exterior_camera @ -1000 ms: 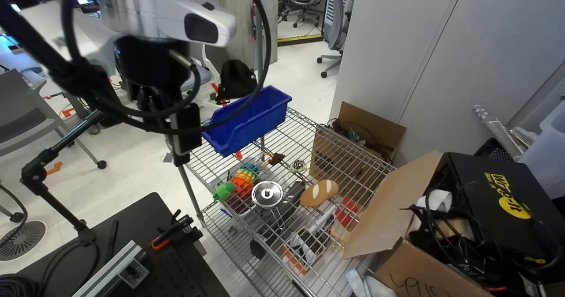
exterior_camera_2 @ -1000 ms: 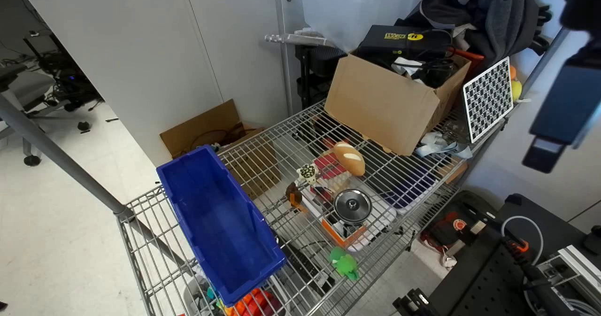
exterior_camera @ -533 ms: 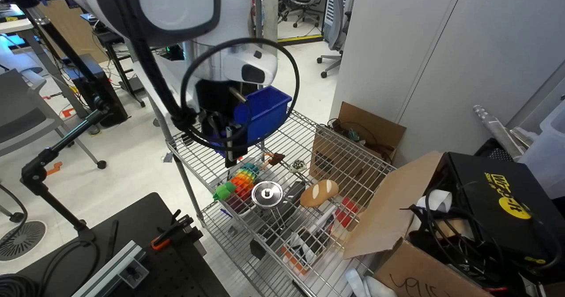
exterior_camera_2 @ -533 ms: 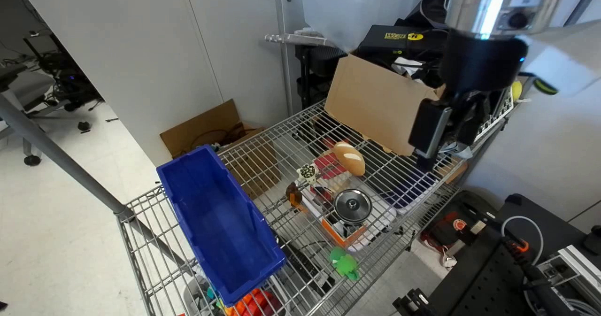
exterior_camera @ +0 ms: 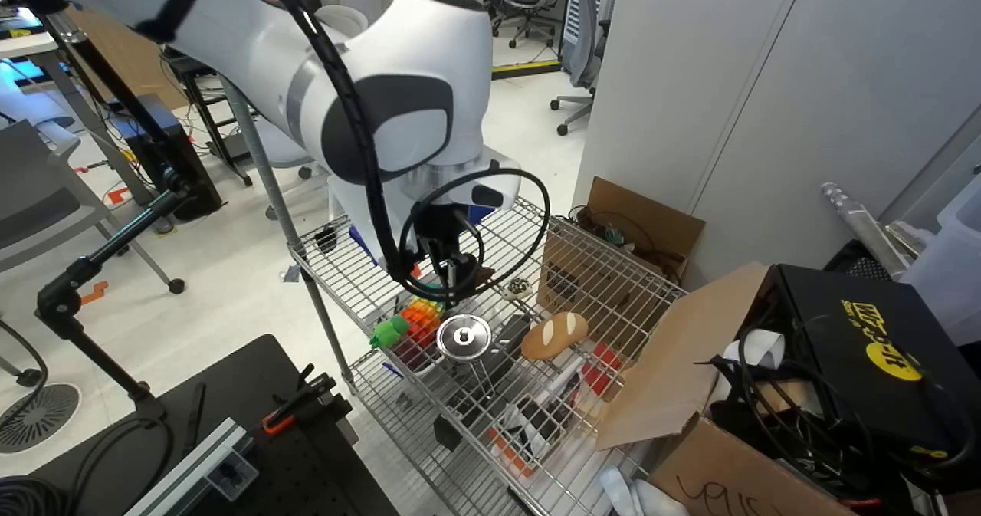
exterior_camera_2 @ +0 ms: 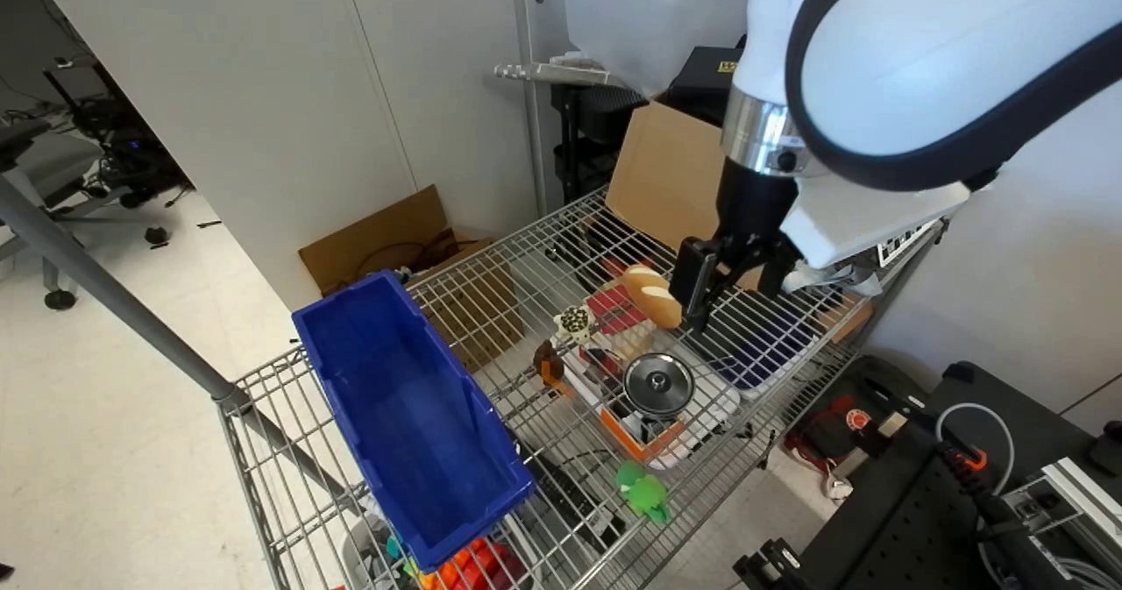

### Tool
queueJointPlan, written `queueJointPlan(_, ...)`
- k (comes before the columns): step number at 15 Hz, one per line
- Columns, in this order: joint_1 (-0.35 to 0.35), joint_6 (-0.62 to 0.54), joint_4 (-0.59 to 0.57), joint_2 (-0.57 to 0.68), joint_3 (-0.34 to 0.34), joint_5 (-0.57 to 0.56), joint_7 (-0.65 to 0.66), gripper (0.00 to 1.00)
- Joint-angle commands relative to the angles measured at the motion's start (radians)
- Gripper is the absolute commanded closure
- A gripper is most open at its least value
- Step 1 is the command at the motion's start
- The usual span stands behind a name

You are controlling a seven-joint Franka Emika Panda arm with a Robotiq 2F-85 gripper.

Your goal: Take the lid off the pot on the shelf

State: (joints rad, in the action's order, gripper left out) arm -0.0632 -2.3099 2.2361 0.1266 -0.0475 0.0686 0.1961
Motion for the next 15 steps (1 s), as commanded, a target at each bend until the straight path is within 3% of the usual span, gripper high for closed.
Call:
queueJointPlan(1, -0.002, -0.116, -0.072, 0.142, -0.003, 0.038, 0.013, 0.0)
queueJointPlan(7, -0.02, -0.194, -0.177, 0.331, 0.012, 0.014, 0.052, 0.0)
queueJointPlan(15, -0.093, -0.269, -0.246, 0.468, 0.055, -0.032, 0.12, 0.0)
